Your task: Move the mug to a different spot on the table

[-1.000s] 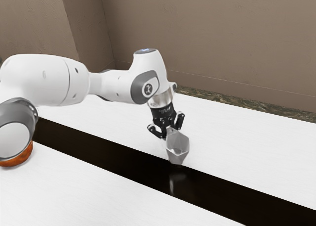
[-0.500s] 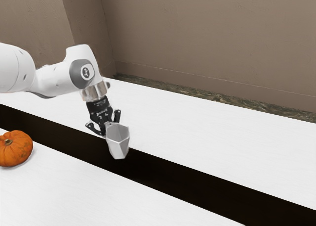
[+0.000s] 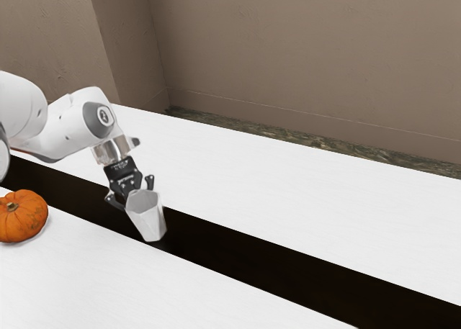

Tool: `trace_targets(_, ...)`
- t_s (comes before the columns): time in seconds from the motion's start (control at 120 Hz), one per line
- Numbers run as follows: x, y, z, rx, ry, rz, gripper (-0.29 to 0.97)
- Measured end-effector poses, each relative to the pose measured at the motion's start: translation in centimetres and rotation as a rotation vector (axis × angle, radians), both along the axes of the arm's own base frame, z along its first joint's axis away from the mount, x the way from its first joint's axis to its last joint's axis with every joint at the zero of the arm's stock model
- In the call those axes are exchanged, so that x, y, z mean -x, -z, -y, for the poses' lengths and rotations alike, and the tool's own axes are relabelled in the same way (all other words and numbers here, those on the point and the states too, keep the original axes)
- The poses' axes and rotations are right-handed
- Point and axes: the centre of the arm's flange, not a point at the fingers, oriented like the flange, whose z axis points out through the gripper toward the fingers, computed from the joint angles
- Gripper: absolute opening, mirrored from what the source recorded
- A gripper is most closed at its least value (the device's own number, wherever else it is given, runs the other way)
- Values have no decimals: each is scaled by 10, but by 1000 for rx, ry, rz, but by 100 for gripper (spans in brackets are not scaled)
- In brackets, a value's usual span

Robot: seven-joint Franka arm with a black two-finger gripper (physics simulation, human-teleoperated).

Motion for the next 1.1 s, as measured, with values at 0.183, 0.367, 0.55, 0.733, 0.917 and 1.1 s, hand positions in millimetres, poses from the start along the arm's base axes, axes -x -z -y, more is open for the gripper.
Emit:
trace_targets(0.183,0,4,1,27,73,36,11)
trace_targets(0.367,-1,4,2,49,130,75,44)
trace_targets(0.55,2,4,-14,59,155,102,58)
trace_targets(0.733,1,-4,-35,55,172,144,64)
trace_targets(0.917,-19,-48,-62,-10,222,237,66)
trace_targets(1.1,-27,-152,-9,-104,451,354,67)
